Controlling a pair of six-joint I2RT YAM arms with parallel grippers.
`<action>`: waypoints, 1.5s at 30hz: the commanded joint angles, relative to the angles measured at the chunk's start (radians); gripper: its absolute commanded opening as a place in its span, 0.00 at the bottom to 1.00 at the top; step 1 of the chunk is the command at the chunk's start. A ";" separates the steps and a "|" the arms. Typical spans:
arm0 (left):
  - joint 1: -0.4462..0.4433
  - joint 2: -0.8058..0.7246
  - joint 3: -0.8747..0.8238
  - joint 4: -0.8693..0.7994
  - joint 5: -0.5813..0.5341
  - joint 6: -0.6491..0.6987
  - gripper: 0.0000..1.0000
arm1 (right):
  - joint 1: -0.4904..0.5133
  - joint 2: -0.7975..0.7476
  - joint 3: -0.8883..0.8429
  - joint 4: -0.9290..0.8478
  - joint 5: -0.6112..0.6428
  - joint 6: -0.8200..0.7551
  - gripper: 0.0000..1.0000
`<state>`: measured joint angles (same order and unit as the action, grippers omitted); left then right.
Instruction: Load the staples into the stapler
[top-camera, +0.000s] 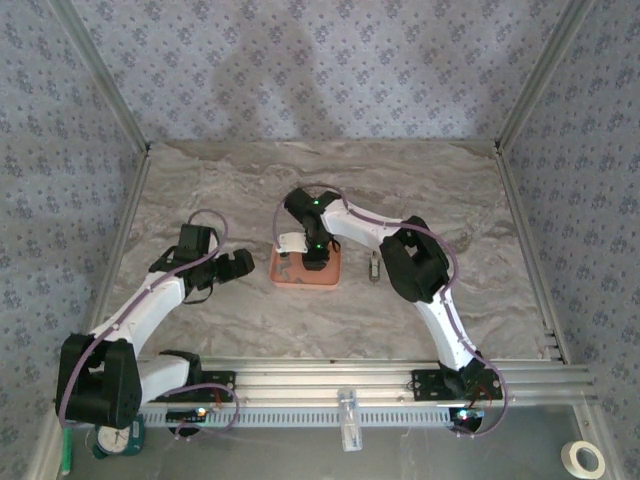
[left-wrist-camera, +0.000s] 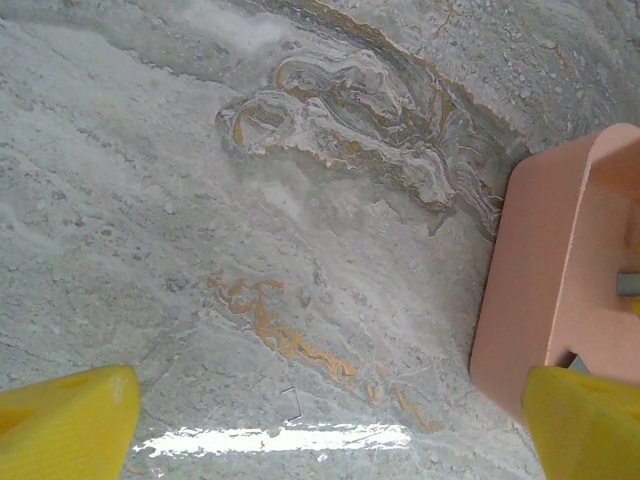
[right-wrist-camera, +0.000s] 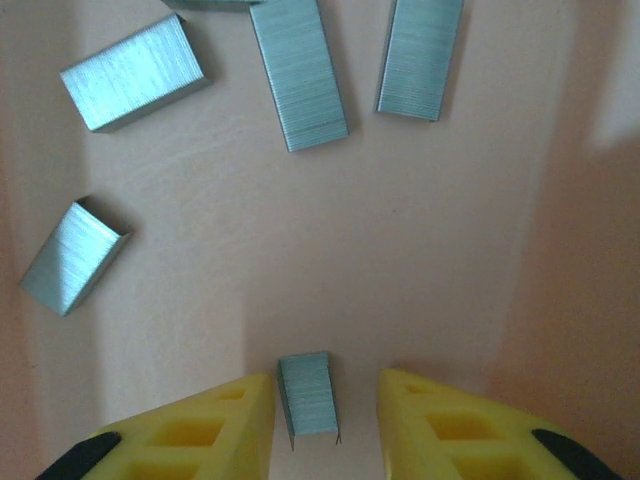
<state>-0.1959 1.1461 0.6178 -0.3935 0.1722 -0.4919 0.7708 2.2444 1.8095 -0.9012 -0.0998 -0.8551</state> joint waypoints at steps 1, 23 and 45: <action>0.009 -0.011 -0.007 -0.007 0.014 -0.005 0.98 | 0.005 0.028 0.008 -0.023 0.026 -0.037 0.33; 0.009 -0.023 -0.018 0.006 0.004 0.004 0.97 | -0.002 -0.041 -0.031 -0.013 -0.015 -0.029 0.16; 0.009 -0.055 -0.036 0.051 0.010 0.012 0.95 | -0.043 -0.195 -0.149 0.043 -0.113 0.151 0.16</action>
<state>-0.1959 1.1194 0.5941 -0.3614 0.1722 -0.4908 0.7322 2.0884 1.6745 -0.8341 -0.1959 -0.7502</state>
